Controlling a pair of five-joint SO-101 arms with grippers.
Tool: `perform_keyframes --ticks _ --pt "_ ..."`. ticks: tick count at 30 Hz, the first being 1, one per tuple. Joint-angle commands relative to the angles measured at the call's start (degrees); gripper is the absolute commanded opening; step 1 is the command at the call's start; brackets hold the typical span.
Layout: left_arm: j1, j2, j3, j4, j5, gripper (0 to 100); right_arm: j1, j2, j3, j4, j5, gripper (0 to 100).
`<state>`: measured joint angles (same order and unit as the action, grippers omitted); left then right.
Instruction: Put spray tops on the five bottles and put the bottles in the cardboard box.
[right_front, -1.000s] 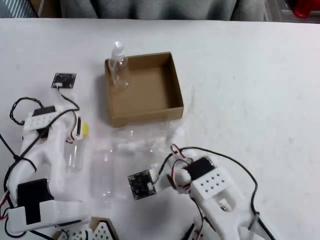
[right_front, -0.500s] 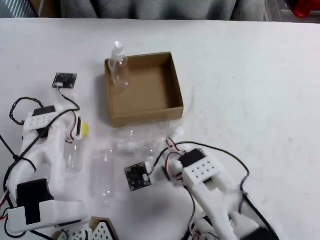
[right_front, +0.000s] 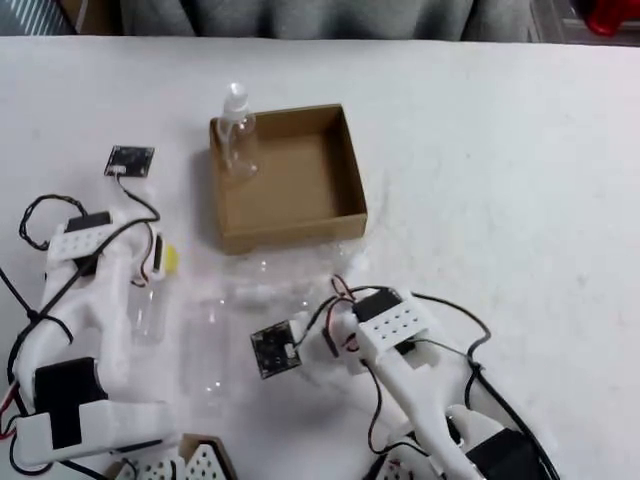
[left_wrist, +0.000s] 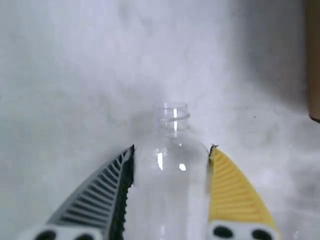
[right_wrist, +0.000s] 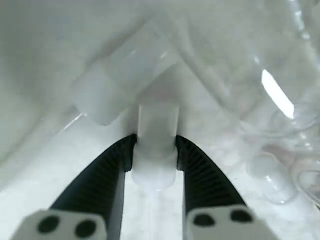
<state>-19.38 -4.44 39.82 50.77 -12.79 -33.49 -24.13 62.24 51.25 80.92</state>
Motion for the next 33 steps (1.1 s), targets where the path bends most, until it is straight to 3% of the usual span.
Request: perform_keyframes --ticks 1,14,19,22,27,33 --pt "-0.48 -0.22 -2.02 -1.32 -0.7 2 3.12 -0.4 -4.31 1.63 -0.88 1.5" --pt "-0.57 -0.22 -2.02 -1.32 -0.7 2 21.58 -0.48 -20.75 16.57 -28.84 1.6" --pt "-0.57 -0.22 -2.02 -1.23 -0.7 2 27.56 -4.7 -21.01 16.75 -48.0 1.6" --pt "-0.57 -0.22 -2.02 -0.88 -0.7 2 28.62 -8.92 -21.01 16.92 -55.65 1.6" --pt "-0.57 -0.22 -2.02 -0.79 -0.7 2 28.35 -17.36 -24.62 14.64 -61.63 1.6" --pt "-0.57 -0.22 -2.02 -0.79 -0.7 2 23.43 -24.04 -32.44 -1.1 -78.77 1.6"
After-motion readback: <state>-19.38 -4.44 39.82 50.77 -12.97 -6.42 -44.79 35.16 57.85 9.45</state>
